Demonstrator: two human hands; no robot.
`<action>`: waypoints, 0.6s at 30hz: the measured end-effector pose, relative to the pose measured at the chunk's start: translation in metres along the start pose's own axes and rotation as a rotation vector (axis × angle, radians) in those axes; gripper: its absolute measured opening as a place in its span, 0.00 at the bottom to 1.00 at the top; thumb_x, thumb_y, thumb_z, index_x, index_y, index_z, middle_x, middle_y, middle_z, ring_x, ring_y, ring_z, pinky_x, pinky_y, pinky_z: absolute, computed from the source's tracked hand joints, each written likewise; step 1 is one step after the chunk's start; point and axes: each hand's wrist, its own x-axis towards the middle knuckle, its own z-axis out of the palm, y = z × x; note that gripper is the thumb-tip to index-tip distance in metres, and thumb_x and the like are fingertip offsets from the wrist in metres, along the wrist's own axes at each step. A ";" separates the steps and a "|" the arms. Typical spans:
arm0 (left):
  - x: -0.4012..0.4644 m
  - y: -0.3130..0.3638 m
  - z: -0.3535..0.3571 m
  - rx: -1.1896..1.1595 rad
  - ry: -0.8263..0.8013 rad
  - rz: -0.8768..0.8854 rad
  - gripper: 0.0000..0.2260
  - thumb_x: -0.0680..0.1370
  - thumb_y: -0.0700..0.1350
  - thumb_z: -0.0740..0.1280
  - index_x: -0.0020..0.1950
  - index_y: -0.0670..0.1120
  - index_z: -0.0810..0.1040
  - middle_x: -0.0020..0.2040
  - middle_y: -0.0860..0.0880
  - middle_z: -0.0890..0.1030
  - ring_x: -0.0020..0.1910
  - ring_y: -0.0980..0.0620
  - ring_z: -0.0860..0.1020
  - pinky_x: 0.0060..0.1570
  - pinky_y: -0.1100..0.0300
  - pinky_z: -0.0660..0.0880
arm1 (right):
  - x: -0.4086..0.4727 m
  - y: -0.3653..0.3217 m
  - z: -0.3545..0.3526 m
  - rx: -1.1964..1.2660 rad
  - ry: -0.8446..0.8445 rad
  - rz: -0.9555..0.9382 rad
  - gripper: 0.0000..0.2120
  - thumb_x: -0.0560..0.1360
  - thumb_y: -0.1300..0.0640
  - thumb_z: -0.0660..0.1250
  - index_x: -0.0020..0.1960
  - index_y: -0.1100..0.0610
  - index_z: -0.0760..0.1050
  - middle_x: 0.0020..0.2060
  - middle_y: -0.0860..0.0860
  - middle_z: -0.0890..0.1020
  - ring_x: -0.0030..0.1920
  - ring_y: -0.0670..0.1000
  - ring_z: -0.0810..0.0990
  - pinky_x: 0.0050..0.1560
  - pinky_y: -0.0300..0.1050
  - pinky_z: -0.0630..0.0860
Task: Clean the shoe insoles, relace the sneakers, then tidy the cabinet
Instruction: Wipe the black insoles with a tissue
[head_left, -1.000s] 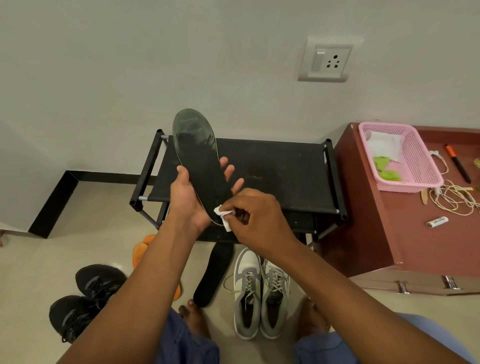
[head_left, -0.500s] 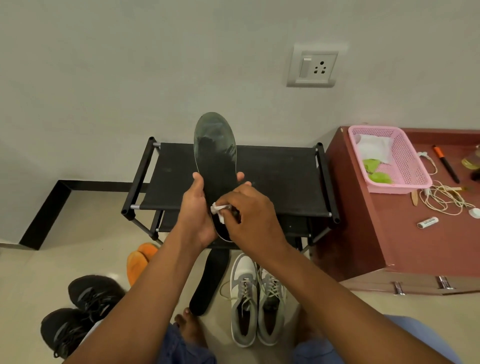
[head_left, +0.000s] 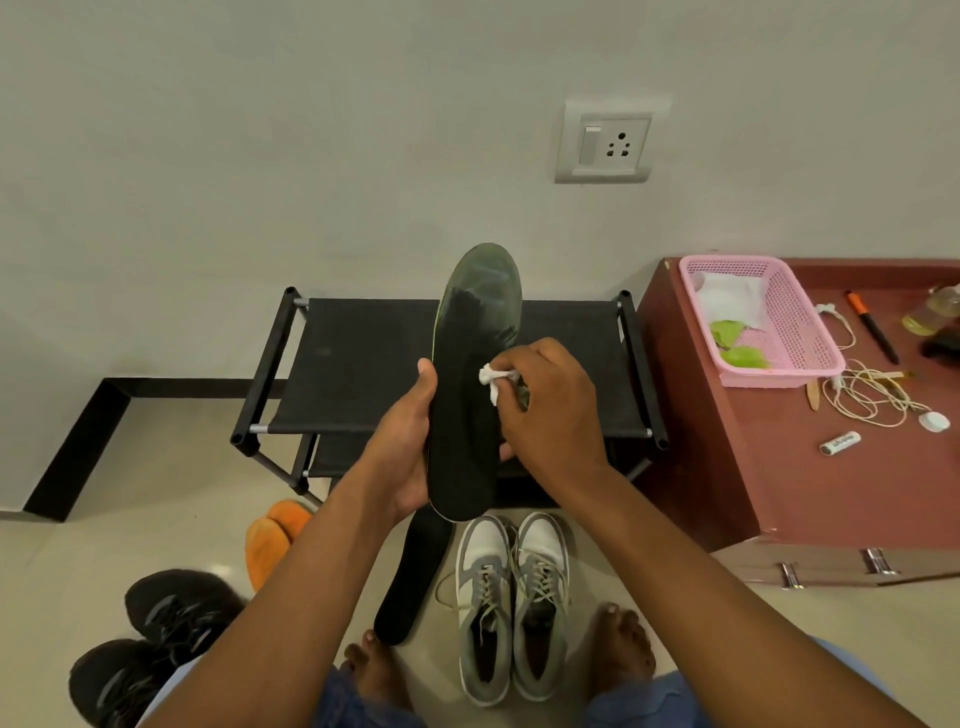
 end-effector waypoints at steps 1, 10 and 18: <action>0.000 0.000 -0.001 0.002 -0.014 -0.015 0.30 0.84 0.65 0.50 0.69 0.47 0.78 0.61 0.39 0.84 0.59 0.39 0.84 0.55 0.43 0.82 | 0.002 0.002 -0.002 -0.001 0.011 0.010 0.05 0.77 0.63 0.70 0.51 0.56 0.82 0.46 0.50 0.79 0.44 0.47 0.77 0.45 0.39 0.74; 0.001 -0.003 -0.007 0.162 -0.153 -0.092 0.33 0.83 0.66 0.49 0.72 0.44 0.76 0.68 0.40 0.80 0.60 0.40 0.81 0.63 0.43 0.78 | 0.017 0.029 -0.015 -0.018 0.156 0.116 0.05 0.79 0.59 0.69 0.53 0.54 0.82 0.48 0.50 0.79 0.46 0.47 0.77 0.46 0.44 0.77; 0.004 -0.004 -0.007 0.145 -0.144 -0.088 0.31 0.84 0.65 0.47 0.72 0.47 0.76 0.66 0.41 0.82 0.64 0.39 0.81 0.64 0.43 0.77 | 0.010 0.019 -0.011 0.050 0.077 0.111 0.06 0.78 0.61 0.71 0.53 0.54 0.84 0.48 0.50 0.80 0.46 0.46 0.78 0.46 0.39 0.77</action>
